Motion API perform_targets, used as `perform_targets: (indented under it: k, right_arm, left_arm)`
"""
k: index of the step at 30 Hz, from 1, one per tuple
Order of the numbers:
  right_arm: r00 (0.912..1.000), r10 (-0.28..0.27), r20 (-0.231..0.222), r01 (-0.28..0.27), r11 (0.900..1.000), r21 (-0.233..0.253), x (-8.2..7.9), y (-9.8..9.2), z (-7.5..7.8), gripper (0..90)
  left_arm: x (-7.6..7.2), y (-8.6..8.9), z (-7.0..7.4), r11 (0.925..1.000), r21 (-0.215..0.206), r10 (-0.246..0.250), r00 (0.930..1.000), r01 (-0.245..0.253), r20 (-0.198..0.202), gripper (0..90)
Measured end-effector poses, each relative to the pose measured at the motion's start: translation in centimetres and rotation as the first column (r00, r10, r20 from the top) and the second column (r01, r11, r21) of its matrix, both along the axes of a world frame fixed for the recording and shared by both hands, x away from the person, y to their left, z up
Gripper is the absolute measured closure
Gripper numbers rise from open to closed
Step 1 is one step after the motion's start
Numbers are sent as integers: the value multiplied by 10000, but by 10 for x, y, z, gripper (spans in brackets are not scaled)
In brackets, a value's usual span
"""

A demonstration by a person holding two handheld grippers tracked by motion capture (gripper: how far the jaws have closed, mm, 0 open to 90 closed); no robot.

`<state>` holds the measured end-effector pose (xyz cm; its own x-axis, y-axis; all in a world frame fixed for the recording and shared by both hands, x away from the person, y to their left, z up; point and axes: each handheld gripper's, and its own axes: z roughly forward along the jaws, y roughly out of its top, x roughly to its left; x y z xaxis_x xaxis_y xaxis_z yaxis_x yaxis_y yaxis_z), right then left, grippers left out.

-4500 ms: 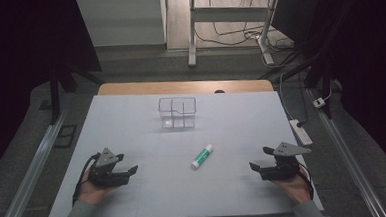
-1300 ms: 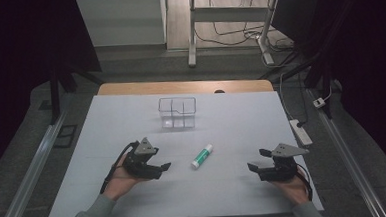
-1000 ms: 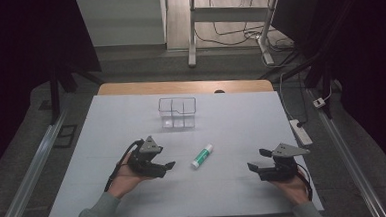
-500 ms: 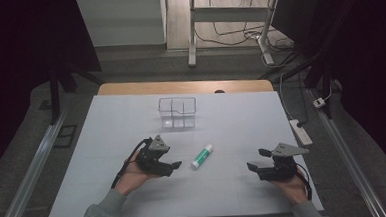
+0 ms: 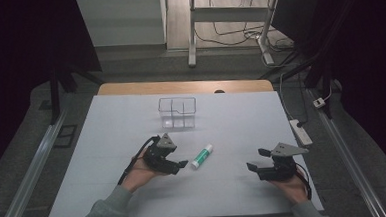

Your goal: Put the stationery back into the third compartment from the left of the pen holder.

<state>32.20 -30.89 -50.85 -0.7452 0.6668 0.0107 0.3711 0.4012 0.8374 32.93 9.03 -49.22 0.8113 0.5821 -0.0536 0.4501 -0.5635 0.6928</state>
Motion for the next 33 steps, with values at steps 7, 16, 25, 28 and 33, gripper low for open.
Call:
perform_targets:
  k: [7, 16, 25, 28, 33]
  right_arm:
    - [10000, -75, 48, 75, 9999, 109, -3, -3, 1, 236]
    - [10000, -48, 49, 47, 9999, 91, -6, -4, 0, 236]
    - [10000, -23, 55, 23, 10000, 31, -6, -3, 0, 237]
    - [10000, -43, 90, 43, 10000, 25, -6, -2, 0, 237]
    - [10000, -10, 95, 9, 10000, 25, -5, -1, 0, 237]
  left_arm:
    - [4, -12, 1, 9997, 43, -247, 9997, 247, 21, 289]
    - [8, -24, 2, 9993, 203, -322, 9995, 323, -37, 288]
    - [12, -36, 7, 9993, 170, -341, 9994, 341, 1, 290]
    - [15, -40, 6, 9994, 236, -264, 9996, 267, -107, 290]
    - [17, -47, 6, 9989, 406, -234, 9996, 241, -157, 287]
